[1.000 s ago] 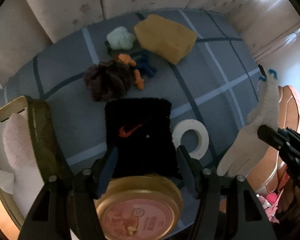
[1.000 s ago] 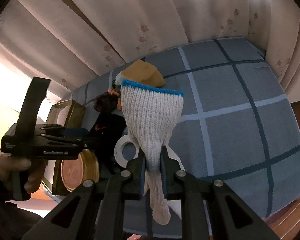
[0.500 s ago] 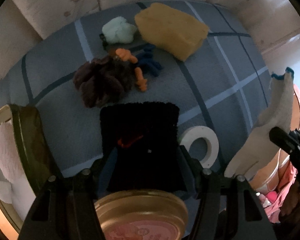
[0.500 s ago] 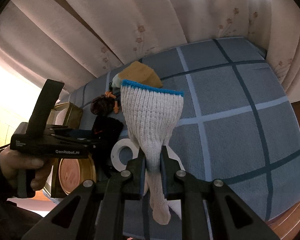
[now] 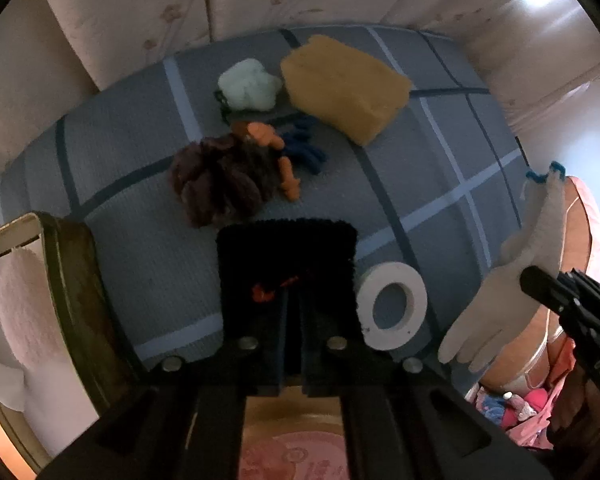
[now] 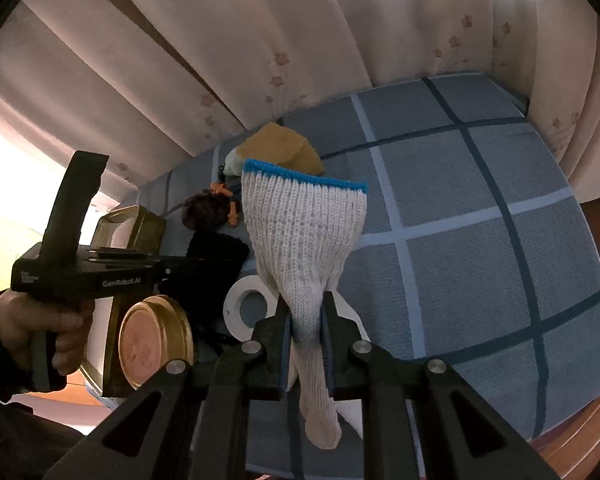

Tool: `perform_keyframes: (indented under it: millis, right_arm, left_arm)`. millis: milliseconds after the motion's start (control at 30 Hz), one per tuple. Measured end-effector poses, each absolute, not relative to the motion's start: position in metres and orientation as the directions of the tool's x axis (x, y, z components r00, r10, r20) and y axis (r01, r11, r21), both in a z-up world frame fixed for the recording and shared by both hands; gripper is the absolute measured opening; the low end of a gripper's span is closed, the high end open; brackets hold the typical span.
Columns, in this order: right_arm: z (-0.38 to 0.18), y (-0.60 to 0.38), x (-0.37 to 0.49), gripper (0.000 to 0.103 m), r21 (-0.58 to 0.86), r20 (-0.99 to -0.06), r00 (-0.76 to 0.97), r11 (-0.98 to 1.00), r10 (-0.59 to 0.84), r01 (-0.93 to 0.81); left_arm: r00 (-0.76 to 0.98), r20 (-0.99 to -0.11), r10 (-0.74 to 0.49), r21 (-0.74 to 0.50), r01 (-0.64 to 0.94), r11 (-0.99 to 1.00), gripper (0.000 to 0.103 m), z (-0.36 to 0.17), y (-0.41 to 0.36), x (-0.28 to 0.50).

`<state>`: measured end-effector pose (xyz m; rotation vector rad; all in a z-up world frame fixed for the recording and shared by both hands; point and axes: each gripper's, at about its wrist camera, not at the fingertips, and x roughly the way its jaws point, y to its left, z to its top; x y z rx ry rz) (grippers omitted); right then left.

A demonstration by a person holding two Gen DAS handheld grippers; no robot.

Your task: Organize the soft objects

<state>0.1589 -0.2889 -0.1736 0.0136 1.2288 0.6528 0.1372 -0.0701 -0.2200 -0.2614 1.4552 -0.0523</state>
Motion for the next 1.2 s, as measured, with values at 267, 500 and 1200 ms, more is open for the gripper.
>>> perform_keyframes:
  millis: [267, 500, 1200]
  right_arm:
    - [-0.172, -0.288, 0.153, 0.014, 0.352, -0.867, 0.171, 0.818, 0.468, -0.455]
    - [-0.174, -0.294, 0.147, 0.014, 0.339, -0.878, 0.168, 0.829, 0.449, -0.444]
    - [-0.172, -0.298, 0.152, 0.014, 0.338, -0.867, 0.198, 0.832, 0.457, -0.439]
  left_arm:
    - [0.091, -0.981, -0.174, -0.185, -0.134, 0.974, 0.026, -0.223, -0.067, 0.131]
    - [0.076, -0.986, -0.146, -0.157, -0.167, 0.973, 0.067, -0.238, -0.072, 0.136]
    - [0.187, -0.966, -0.179, -0.205, -0.135, 0.969, 0.019, -0.209, -0.085, 0.155]
